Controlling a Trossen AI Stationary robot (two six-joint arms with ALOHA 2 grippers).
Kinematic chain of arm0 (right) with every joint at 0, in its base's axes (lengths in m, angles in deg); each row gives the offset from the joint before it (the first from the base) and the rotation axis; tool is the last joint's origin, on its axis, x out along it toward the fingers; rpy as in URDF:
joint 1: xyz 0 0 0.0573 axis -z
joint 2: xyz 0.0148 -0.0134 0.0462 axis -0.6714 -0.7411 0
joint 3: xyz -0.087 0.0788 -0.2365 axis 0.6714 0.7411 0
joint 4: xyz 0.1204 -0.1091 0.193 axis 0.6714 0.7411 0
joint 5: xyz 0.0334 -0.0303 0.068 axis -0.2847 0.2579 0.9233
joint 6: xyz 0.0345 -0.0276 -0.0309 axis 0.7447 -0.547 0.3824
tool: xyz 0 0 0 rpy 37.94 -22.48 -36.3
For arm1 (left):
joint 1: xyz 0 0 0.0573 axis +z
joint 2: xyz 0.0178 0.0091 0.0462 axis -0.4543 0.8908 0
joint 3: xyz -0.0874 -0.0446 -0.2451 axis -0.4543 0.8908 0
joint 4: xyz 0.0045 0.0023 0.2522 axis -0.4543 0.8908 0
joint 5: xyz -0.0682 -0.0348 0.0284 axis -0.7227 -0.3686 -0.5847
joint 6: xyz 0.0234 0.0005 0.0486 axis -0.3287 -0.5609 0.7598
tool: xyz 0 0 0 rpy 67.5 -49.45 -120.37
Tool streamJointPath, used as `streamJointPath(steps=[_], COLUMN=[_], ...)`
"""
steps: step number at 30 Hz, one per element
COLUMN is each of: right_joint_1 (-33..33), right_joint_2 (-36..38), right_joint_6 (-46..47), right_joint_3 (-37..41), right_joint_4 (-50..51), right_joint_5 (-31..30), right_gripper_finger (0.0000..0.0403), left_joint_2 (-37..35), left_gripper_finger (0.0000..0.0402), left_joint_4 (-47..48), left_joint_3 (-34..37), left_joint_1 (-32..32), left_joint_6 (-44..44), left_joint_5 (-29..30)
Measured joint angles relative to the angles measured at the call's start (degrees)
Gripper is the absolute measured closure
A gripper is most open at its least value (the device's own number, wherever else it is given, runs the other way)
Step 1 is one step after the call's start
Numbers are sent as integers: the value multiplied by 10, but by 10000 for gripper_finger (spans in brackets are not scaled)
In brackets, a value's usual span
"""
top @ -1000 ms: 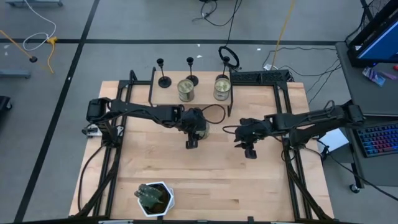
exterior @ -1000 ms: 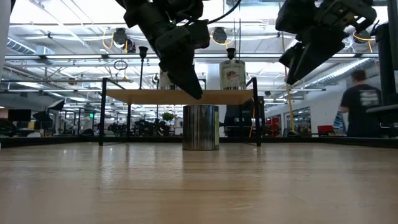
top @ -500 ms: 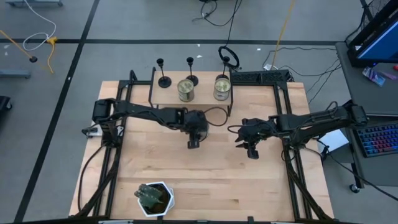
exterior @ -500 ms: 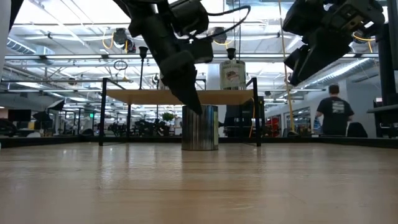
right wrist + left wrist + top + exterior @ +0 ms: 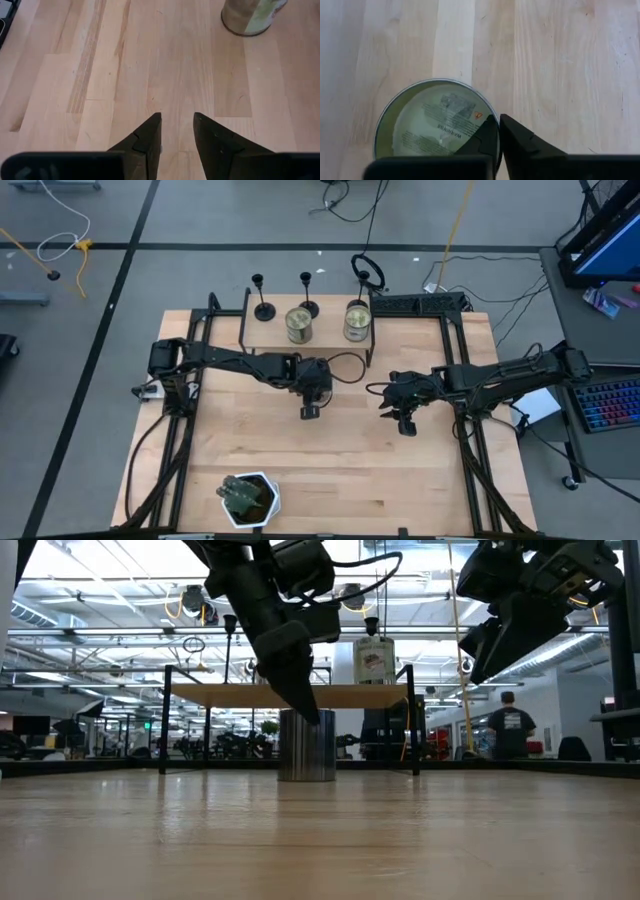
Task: Pick & Place candle stick holders
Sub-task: Put the scented candle on the shelf
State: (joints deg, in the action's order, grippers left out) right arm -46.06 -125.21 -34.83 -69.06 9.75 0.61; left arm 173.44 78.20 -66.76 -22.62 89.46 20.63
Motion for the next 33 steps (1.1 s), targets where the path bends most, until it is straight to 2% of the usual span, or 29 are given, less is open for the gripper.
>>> streamJointPath(steps=[3, 10, 18, 21, 27, 33], right_joint_1=[0, 0, 0, 0, 0, 0], right_joint_2=[0, 0, 0, 0, 0, 0], right_joint_6=[0, 0, 0, 0, 0, -5], right_joint_3=[0, 0, 0, 0, 0, 0], right_joint_4=[0, -4, -22, -21, -23, -30], right_joint_5=[0, 0, 0, -1, -2, -2], right_gripper_finger=[298, 298, 298, 298, 298, 298], left_joint_2=[0, -38, -134, -174, -246, -276], left_gripper_finger=[394, 396, 396, 398, 398, 398], left_joint_4=[7, 121, 249, 265, 304, 367], left_joint_3=[-2, -42, -111, -130, -146, -146], left_joint_1=[0, -17, -59, -60, -32, 47], left_joint_6=[-21, -84, -124, -134, -157, -150], left_joint_5=[-1, 11, 116, 129, 131, 177])
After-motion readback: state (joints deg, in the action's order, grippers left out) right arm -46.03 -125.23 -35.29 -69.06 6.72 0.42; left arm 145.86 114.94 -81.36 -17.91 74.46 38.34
